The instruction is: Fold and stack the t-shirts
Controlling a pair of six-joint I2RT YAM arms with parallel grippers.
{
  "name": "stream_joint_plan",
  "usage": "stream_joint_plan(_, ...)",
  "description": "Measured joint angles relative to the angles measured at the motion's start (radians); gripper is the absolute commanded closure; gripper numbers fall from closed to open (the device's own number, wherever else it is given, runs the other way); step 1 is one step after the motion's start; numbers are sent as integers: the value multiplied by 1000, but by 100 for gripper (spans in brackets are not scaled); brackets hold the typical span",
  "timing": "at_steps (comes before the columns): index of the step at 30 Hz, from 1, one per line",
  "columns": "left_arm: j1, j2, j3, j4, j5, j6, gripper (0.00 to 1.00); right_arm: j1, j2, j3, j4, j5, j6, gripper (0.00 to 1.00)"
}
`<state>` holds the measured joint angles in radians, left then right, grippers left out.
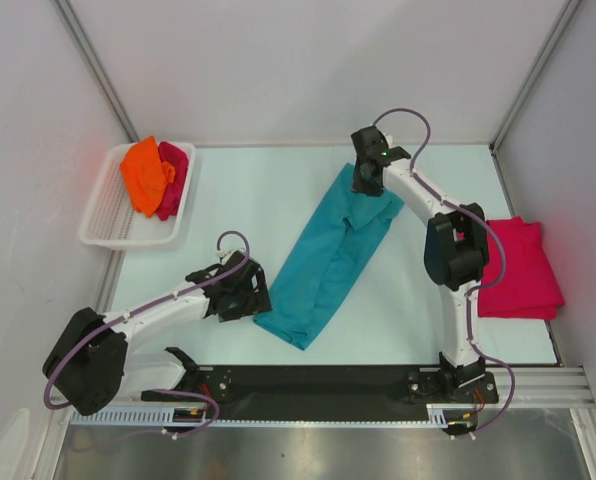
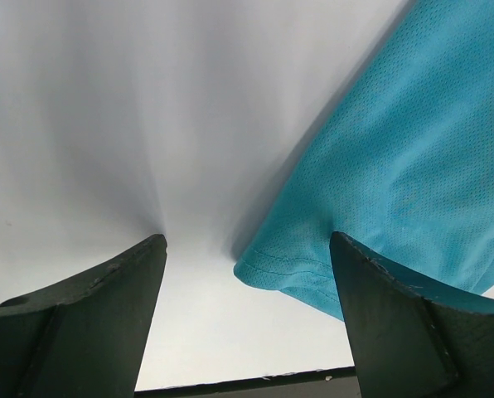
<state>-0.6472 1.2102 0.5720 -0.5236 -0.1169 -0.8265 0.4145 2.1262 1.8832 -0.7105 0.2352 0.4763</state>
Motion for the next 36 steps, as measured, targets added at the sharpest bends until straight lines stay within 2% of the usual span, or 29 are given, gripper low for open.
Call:
stream_joint_plan(8, 11, 0, 0, -2, 0, 18, 14, -113, 111, 71, -39, 48, 0, 62)
stream_joint_plan(32, 26, 0, 0, -8, 0, 42, 14, -151, 144, 72, -58, 132, -23, 62)
stream_joint_plan(36, 26, 0, 0, -8, 0, 43, 14, -155, 144, 67, -57, 131, -23, 67)
